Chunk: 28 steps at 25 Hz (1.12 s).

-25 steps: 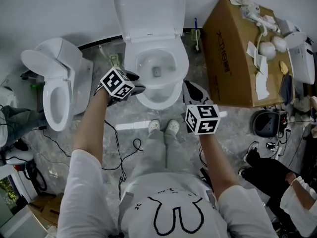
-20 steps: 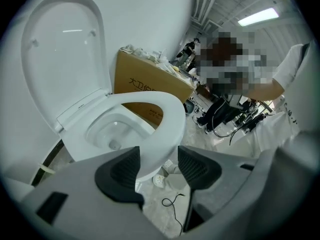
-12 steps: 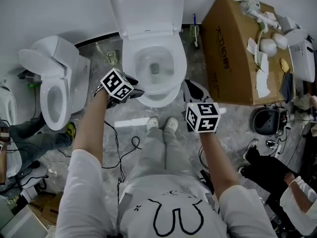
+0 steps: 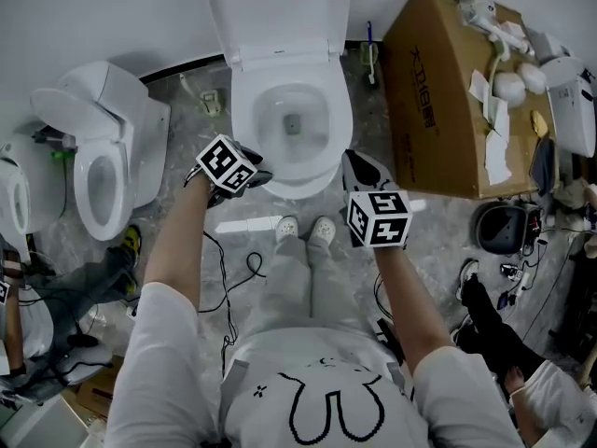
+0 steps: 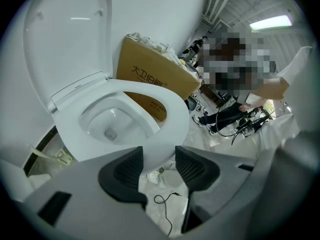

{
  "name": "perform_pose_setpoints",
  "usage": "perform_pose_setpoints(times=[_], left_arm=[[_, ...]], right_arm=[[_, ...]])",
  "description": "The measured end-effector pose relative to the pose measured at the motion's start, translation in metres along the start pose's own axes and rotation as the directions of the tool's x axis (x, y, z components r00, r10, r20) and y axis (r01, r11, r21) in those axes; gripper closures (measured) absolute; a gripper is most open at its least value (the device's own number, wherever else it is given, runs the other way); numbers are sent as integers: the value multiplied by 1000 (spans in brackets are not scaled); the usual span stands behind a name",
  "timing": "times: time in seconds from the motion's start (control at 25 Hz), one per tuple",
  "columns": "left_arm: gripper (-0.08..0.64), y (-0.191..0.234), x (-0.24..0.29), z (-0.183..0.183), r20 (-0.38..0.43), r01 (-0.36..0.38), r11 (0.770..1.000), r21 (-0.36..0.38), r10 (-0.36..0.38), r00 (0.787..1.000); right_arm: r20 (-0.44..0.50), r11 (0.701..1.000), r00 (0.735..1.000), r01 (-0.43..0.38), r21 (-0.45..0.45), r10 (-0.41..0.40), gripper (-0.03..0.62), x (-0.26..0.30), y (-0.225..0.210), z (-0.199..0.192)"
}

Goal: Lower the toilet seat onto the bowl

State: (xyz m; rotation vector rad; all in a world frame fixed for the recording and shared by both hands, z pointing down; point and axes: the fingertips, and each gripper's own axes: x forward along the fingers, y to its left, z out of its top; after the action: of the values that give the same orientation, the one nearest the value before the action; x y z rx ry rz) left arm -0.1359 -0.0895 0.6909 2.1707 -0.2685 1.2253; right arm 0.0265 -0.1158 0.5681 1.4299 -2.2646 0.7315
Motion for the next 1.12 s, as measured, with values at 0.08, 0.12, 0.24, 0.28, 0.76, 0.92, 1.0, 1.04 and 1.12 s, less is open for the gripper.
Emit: perform_pose_setpoints(times=[0.08,0.12,0.24,0.28,0.76,0.92,1.0,1.04,1.12], left_arm=[[354,1,5,-3,-2,-6,1000,-2,6,1000],[356,1,7,-5,-1,-8,1000,-8,8,1000],[362,2,14,-9,7,-10,999,-35,11,1000],[365,3,16,-11,9,-12,999,-45,12,1000],[459,5,49,-29,20,-68,993,-100,71,997],[493,10,60,-33,29,-102,984,-147,107,994],[502,13,65,-36,32,-119,978,-170,126,991],[505,14,68,-38,33,-127,975,-181,135,990],[514,16,74,-42,35,-142,969,-201,152,988]], right_arm=[[-5,1000,1000,-3,-4,3,564,3,0,-1],[-8,1000,1000,-4,-5,4,564,4,0,-2],[-18,1000,1000,-7,-6,7,563,7,-1,-6],[-21,1000,1000,-7,-6,7,565,8,-2,-8],[-61,1000,998,-8,-12,7,564,14,-7,-28],[-74,1000,997,-11,-15,10,565,19,-9,-35],[-82,1000,997,-14,-16,12,564,21,-10,-40],[-87,1000,996,-15,-16,14,564,22,-10,-42],[-97,1000,995,-19,-15,17,563,25,-10,-48]])
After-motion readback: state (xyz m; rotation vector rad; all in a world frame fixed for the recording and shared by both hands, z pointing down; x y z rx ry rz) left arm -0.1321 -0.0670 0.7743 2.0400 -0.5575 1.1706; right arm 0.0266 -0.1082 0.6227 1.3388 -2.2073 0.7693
